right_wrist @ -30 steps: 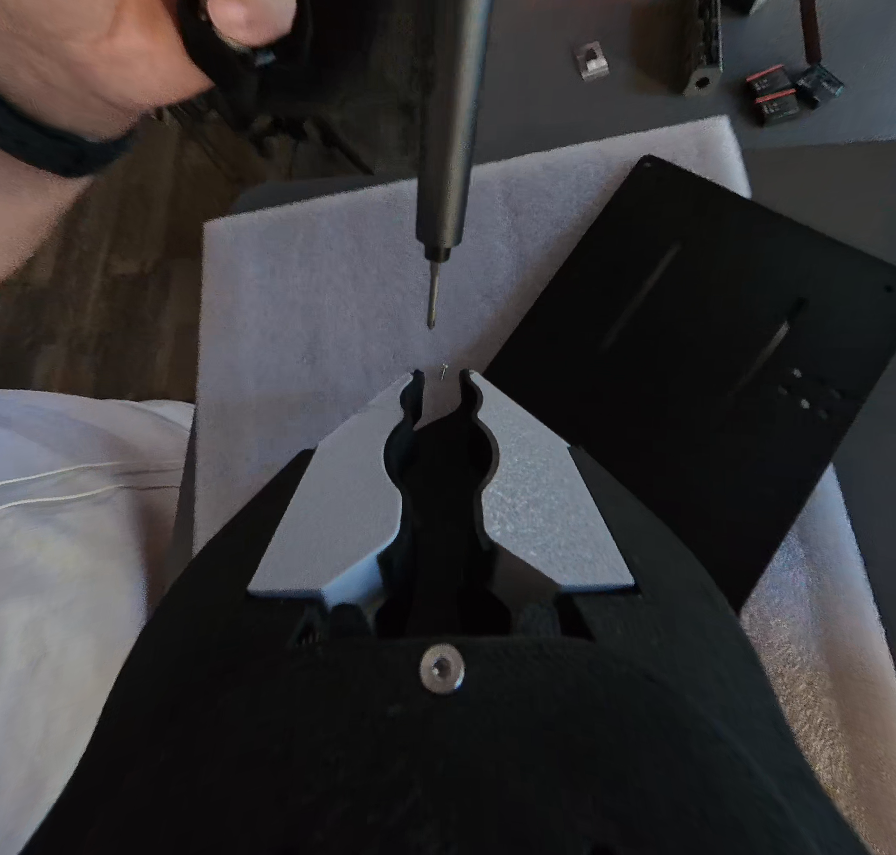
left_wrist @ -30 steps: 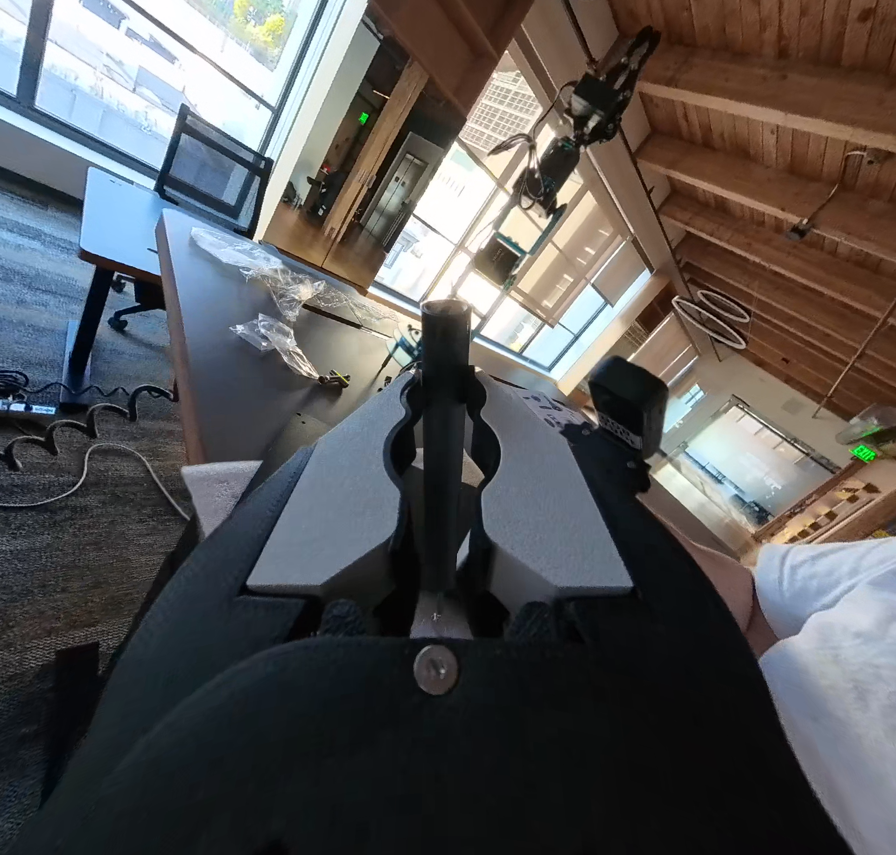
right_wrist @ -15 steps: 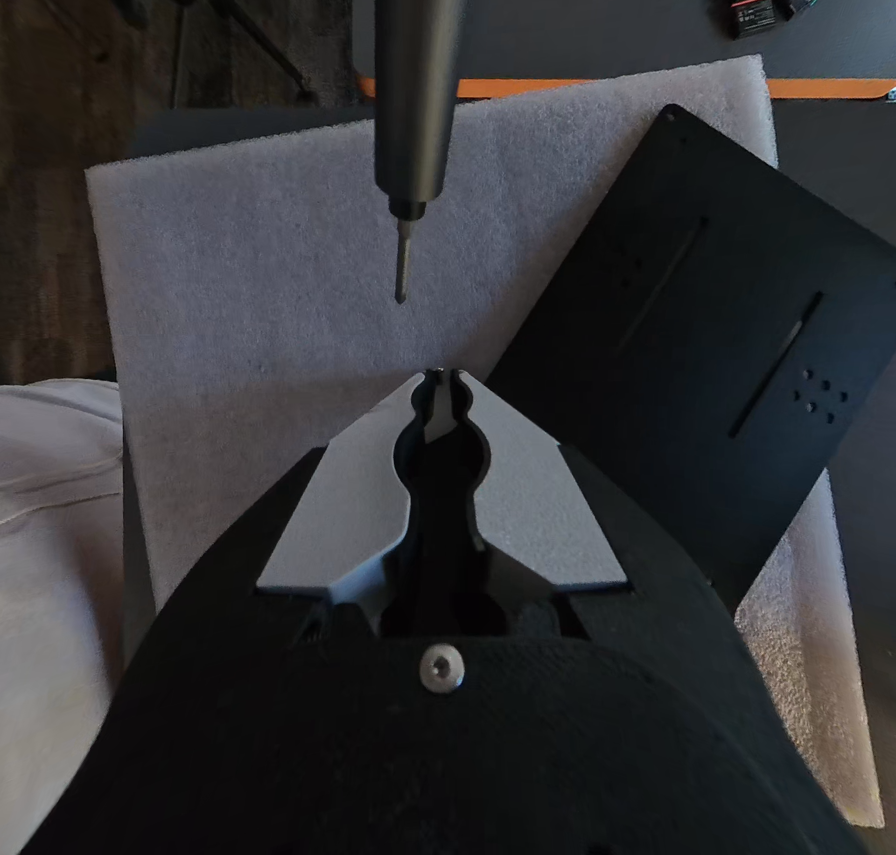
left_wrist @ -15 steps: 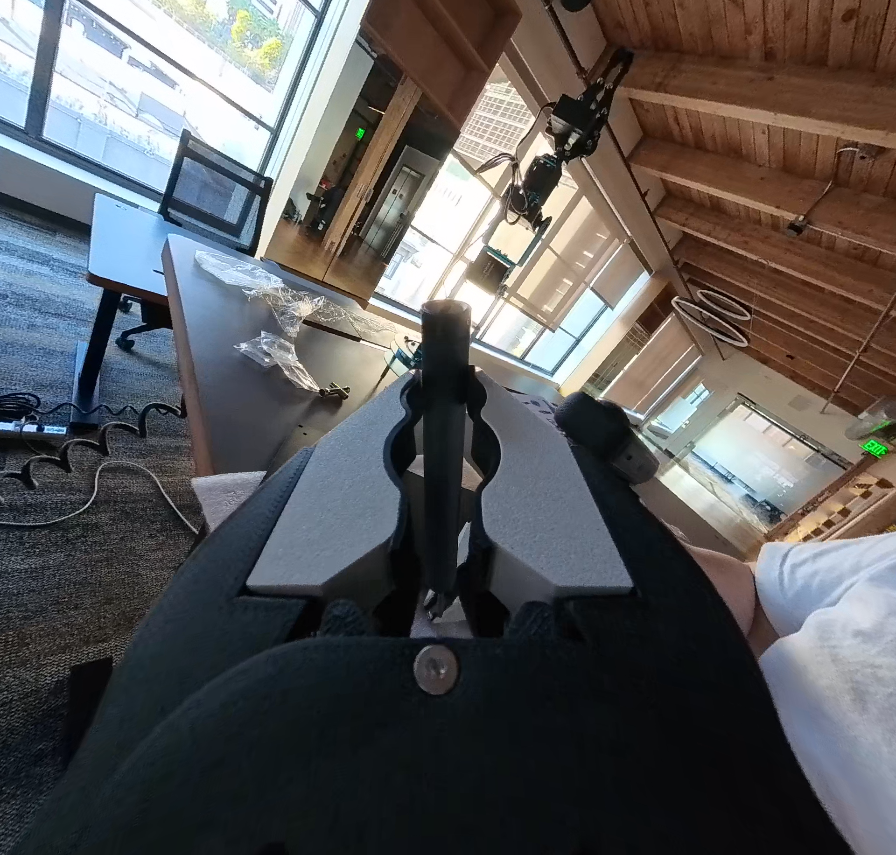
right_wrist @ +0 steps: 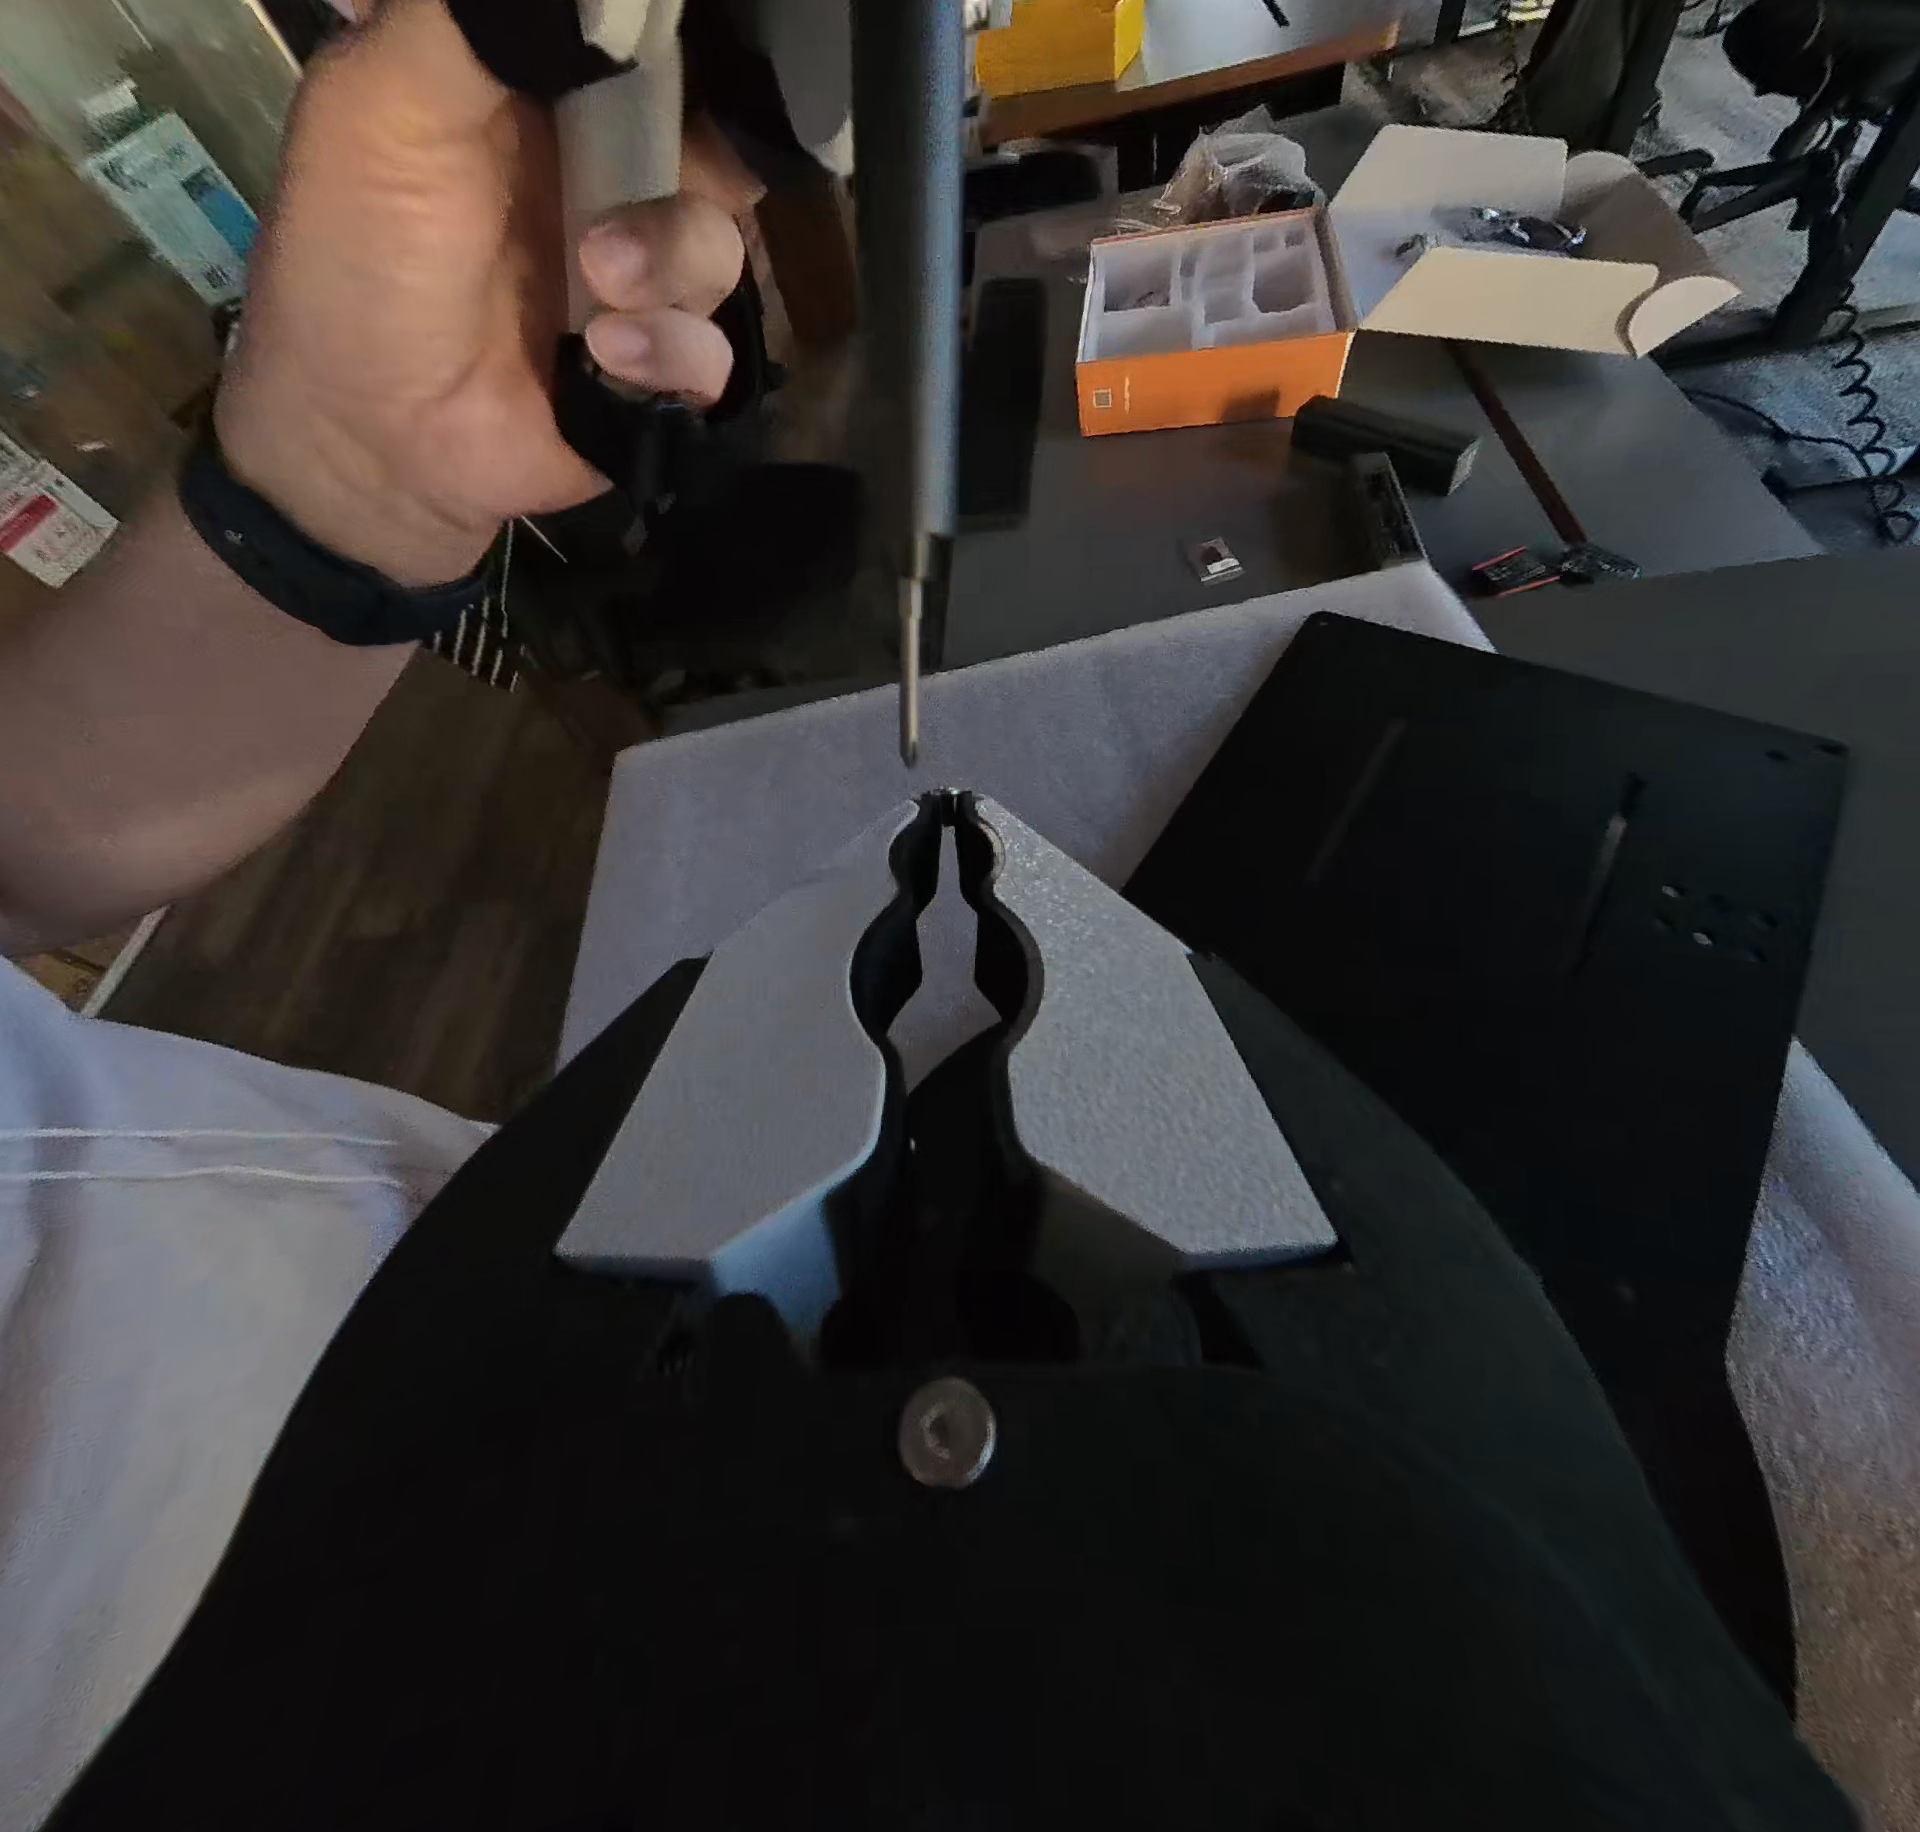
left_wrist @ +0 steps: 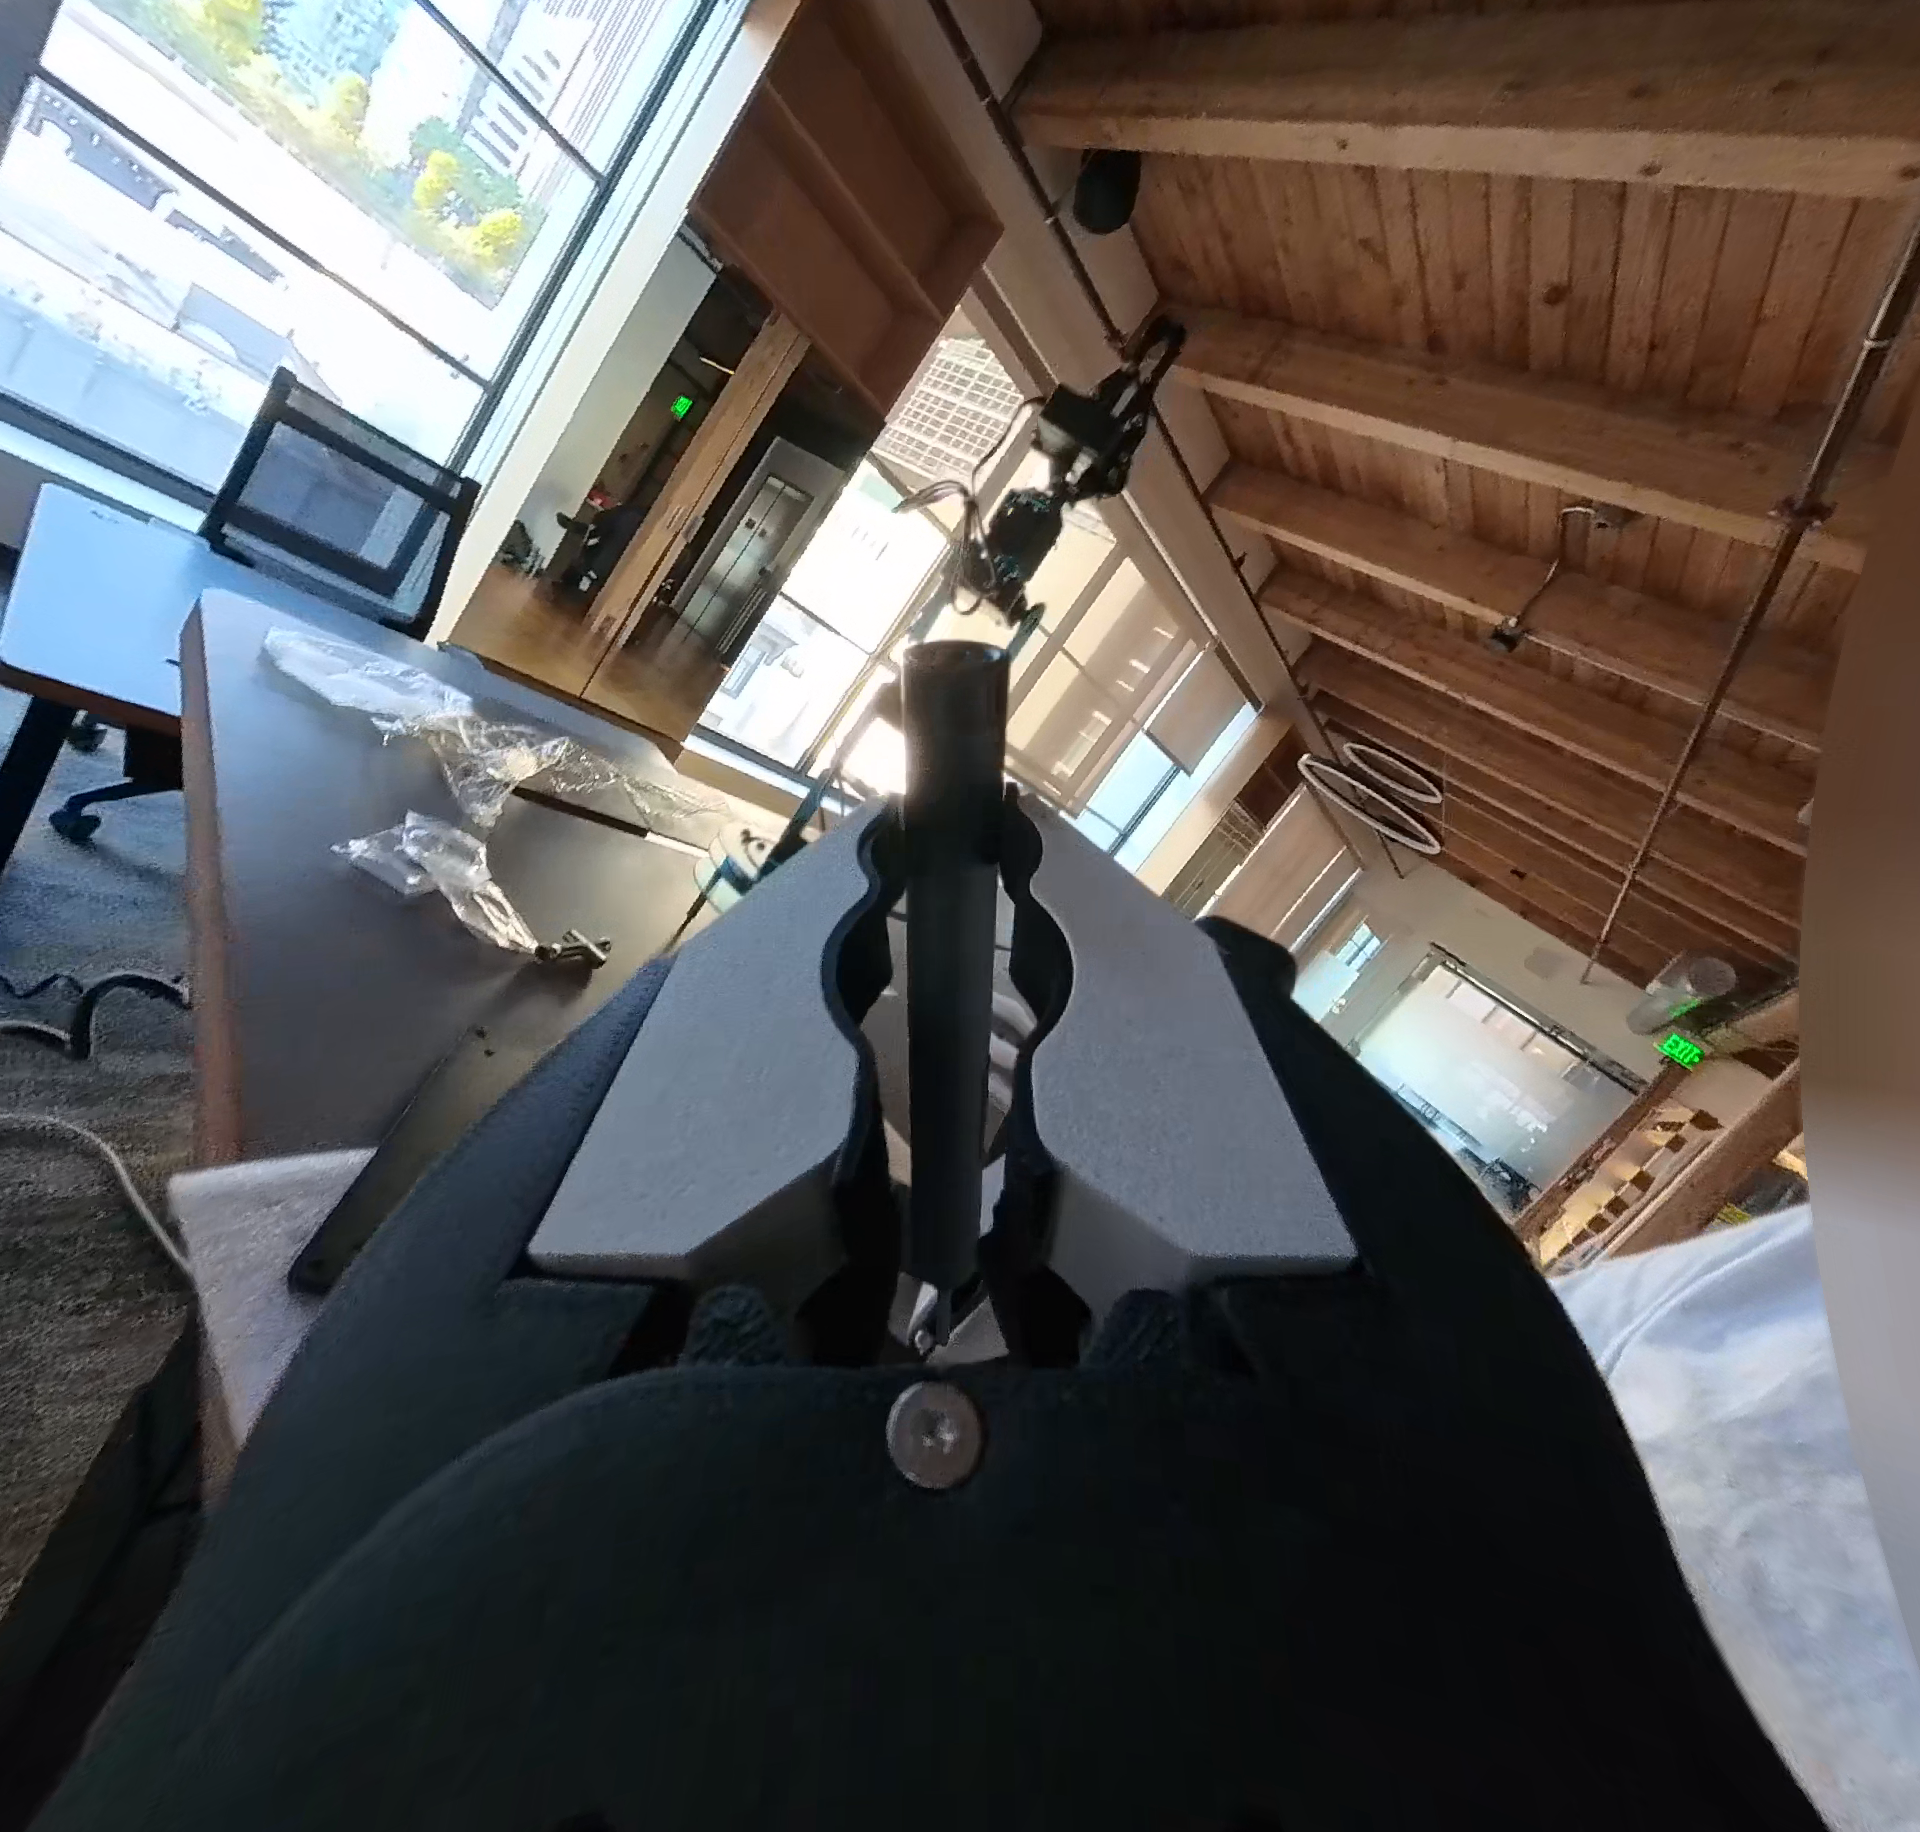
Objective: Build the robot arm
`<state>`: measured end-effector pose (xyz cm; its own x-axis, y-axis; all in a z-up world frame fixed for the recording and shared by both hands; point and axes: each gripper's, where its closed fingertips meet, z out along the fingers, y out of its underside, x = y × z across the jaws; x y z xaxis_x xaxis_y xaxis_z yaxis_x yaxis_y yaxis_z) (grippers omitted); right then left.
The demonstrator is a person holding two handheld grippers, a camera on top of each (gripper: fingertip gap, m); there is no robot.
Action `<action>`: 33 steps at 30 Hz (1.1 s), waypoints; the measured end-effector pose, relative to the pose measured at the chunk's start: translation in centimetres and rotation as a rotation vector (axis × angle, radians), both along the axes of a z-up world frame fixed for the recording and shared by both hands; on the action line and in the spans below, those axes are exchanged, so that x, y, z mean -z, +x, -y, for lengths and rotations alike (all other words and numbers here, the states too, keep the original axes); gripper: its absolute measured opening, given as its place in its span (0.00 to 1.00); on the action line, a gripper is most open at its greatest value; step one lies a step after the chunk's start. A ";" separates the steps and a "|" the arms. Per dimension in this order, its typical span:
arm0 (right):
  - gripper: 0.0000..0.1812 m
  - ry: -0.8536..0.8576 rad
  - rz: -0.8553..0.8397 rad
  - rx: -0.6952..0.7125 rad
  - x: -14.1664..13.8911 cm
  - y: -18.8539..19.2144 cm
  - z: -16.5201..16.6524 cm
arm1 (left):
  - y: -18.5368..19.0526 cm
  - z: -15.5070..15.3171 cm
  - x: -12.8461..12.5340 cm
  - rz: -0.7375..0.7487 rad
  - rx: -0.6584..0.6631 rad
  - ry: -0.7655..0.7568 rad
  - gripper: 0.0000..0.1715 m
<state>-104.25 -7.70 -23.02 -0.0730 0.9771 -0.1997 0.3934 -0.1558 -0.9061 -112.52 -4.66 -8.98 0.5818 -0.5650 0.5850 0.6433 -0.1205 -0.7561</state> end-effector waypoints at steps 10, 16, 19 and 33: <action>0.00 -0.074 -0.068 -0.005 -1.1 0.7 0.1 | 1.3 -0.5 -1.5 -0.015 0.007 0.032 0.09; 0.00 -0.137 -0.100 -0.018 -1.6 0.9 0.1 | 1.6 -0.6 -1.6 -0.012 0.007 0.034 0.09; 0.00 -0.144 -0.097 -0.020 -1.5 1.0 0.1 | 1.7 -0.7 -1.6 -0.011 0.006 0.036 0.09; 0.00 -0.192 -0.107 -0.044 -1.7 1.1 0.3 | 2.1 -1.1 -1.7 -0.013 0.008 0.043 0.09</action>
<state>-103.13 -7.97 -21.36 -0.1451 0.9175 -0.3704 0.3067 -0.3143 -0.8984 -110.38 -3.51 -7.28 0.5843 -0.5946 0.5522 0.6324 -0.0927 -0.7690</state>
